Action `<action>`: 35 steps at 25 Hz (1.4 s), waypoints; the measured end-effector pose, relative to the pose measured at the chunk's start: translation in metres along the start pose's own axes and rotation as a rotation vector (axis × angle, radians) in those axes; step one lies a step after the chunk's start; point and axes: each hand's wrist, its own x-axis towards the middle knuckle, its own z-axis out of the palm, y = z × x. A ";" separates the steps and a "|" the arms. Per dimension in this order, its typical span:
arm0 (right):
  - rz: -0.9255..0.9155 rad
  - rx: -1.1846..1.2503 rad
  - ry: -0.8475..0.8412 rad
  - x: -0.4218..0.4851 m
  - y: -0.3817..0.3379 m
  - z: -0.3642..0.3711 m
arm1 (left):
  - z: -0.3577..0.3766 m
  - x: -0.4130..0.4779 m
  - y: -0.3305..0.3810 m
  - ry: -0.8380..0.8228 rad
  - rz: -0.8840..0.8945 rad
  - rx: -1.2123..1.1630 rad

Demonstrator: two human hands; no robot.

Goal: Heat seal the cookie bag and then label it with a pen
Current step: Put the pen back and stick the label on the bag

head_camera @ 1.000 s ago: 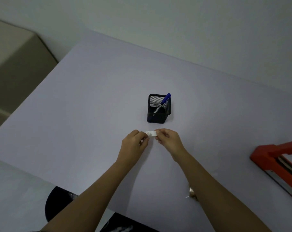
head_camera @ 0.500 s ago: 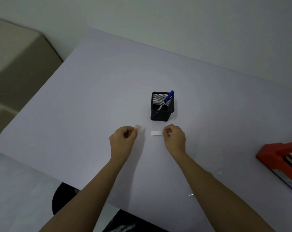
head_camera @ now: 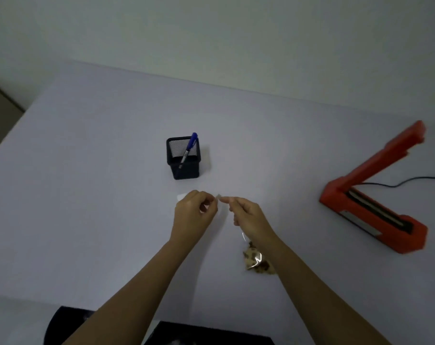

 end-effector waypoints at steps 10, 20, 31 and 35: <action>0.037 0.174 0.112 -0.039 0.034 -0.069 | 0.051 -0.018 0.052 -0.216 0.240 -0.008; 0.207 0.267 0.255 -0.017 0.061 -0.085 | 0.070 0.002 0.049 -0.337 -0.273 -0.243; 0.292 0.129 0.394 0.017 0.081 -0.086 | 0.104 0.031 0.037 -0.421 -0.443 -0.265; 0.214 -0.154 0.369 0.025 0.087 -0.085 | 0.110 0.030 0.032 -0.424 -0.387 -0.139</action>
